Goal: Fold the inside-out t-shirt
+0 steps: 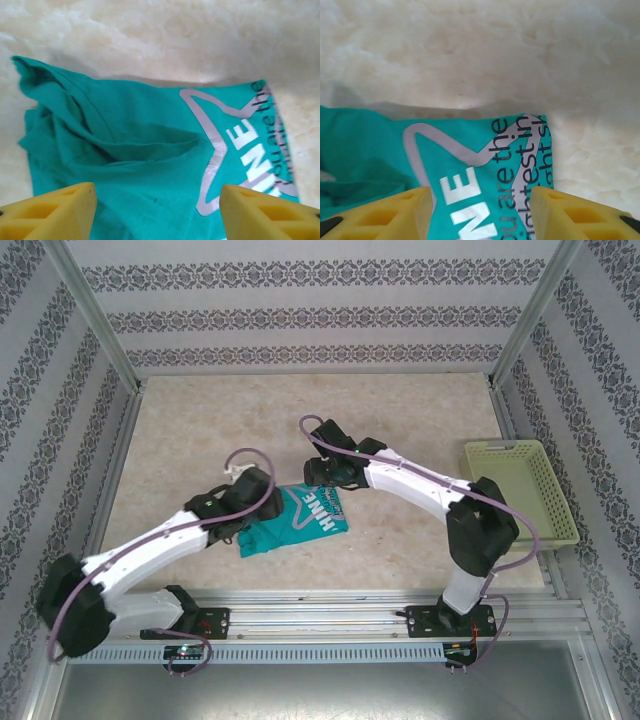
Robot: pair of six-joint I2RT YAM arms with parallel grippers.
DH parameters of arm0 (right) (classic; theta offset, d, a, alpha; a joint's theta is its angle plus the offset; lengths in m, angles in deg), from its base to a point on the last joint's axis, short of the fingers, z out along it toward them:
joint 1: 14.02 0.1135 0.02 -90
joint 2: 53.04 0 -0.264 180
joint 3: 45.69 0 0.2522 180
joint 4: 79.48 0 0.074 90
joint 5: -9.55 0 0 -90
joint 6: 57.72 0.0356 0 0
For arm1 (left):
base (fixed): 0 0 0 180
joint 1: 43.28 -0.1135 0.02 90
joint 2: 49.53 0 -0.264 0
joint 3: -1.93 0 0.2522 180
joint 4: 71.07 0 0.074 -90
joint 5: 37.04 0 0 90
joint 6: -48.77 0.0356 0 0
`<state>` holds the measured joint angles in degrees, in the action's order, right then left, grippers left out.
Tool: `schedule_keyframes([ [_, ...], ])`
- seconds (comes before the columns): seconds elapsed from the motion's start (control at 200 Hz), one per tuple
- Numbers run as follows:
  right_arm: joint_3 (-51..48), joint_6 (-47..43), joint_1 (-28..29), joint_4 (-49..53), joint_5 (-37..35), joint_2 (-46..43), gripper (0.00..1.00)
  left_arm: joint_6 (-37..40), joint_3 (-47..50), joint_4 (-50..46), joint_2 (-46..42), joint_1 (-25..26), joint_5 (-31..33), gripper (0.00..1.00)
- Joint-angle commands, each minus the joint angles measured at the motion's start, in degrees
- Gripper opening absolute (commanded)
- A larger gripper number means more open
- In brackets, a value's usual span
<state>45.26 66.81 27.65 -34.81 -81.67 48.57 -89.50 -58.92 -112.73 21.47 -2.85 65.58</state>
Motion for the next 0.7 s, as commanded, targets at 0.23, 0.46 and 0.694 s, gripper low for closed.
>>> schedule_keyframes([
  [0.23, 1.23, 1.68, -1.41, -5.87, 6.1, 11.49, 0.49, -3.42, 3.64, -0.09, 9.14, -1.03, 4.34, 0.48],
  [0.46, -10.71, 7.09, -4.92, -11.4, 2.83, 7.31, 0.34, -3.13, 12.17, 5.08, 2.51, -3.59, 2.36, 0.22],
  [0.694, -27.28, 16.98, -4.76, -17.8, 0.46, -3.02, 0.29, 5.46, 8.03, 18.19, 10.83, -9.96, -9.34, 0.14],
])
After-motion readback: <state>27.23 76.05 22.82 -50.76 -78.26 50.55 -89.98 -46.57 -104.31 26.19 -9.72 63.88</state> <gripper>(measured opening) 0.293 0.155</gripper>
